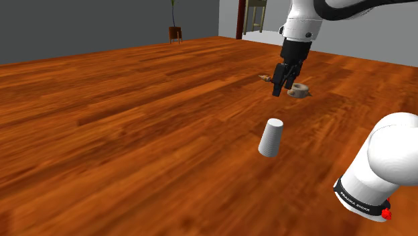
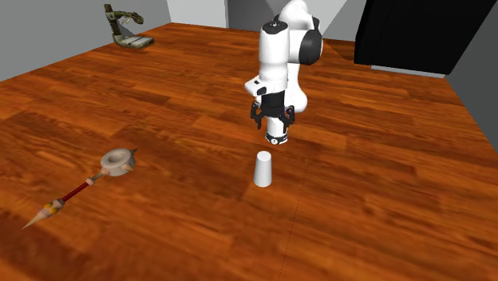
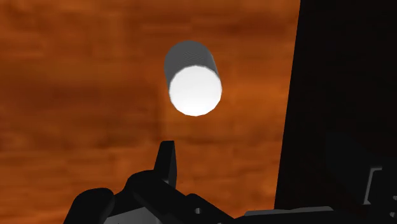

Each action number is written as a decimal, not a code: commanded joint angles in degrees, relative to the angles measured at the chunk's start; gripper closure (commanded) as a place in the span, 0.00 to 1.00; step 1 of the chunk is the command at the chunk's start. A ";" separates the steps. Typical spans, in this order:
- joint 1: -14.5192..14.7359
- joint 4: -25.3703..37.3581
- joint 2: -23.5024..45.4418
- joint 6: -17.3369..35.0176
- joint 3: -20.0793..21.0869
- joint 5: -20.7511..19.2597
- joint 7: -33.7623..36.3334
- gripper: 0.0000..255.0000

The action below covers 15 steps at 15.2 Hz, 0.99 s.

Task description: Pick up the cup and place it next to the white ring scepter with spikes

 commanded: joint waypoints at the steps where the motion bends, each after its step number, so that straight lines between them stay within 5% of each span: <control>1: -0.39 -4.27 -0.95 2.99 0.22 -0.59 0.08 0.00; 8: -1.65 -17.02 -0.73 14.53 1.63 -2.16 1.24 0.00; 15: -1.71 -21.55 1.40 21.08 1.97 -2.08 1.33 0.00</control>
